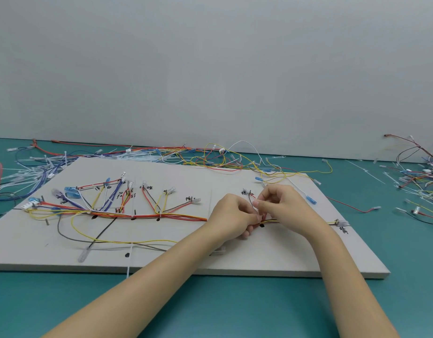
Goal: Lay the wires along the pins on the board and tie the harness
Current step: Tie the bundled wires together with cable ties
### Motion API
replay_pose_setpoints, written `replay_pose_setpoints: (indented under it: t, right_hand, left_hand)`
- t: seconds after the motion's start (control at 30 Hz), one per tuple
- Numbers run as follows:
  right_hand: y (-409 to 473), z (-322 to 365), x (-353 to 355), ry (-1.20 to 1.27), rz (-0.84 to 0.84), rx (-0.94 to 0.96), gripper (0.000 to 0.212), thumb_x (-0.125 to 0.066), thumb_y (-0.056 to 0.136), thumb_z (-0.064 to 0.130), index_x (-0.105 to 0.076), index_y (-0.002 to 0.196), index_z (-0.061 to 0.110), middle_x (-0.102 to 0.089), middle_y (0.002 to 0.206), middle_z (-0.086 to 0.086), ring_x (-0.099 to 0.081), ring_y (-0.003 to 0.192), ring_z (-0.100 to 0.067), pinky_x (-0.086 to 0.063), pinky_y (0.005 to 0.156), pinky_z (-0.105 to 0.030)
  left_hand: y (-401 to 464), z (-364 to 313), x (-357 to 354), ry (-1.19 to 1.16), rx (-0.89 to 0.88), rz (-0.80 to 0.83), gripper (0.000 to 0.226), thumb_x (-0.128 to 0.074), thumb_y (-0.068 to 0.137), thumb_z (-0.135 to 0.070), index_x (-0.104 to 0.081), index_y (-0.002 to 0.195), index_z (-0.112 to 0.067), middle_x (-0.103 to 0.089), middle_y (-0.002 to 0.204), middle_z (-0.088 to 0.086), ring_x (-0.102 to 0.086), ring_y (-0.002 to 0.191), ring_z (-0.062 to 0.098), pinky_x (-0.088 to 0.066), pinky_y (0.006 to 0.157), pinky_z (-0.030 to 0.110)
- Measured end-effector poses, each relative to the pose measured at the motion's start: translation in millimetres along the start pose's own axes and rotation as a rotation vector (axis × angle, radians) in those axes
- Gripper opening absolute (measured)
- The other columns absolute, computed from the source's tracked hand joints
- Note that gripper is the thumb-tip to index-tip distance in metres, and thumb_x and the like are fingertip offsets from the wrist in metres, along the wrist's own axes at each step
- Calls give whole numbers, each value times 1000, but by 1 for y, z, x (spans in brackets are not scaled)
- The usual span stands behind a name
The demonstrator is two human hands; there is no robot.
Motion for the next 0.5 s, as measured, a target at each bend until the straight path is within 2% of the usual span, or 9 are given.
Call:
replay_pose_setpoints:
  t: [0.17,0.5]
  right_hand:
    - [0,6,-4,3,-23,28,13,-63,87,0,-60,77,5,-62,65,-10,-57,60,-19,-48,60,-29]
    - [0,7,-5,47,-53,41,16,-63,86,-1,-59,72,6,-63,63,-9,-55,60,-21,-45,62,-32]
  left_hand:
    - [-1,0,0,5,-23,-13,18,-70,87,-18,-69,75,-5,-59,49,0,-52,39,12,-47,44,21]
    - [-4,-4,0,127,-95,-52,18,-65,86,-12,-72,71,-4,-57,43,-2,-53,40,17,-47,42,22]
Point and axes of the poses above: each hand's wrist, its own y-axis towards the middle knuckle, its own x-axis out of the back of the hand, z = x × y, the point moved 3 cm from there along y, towards the middle knuckle
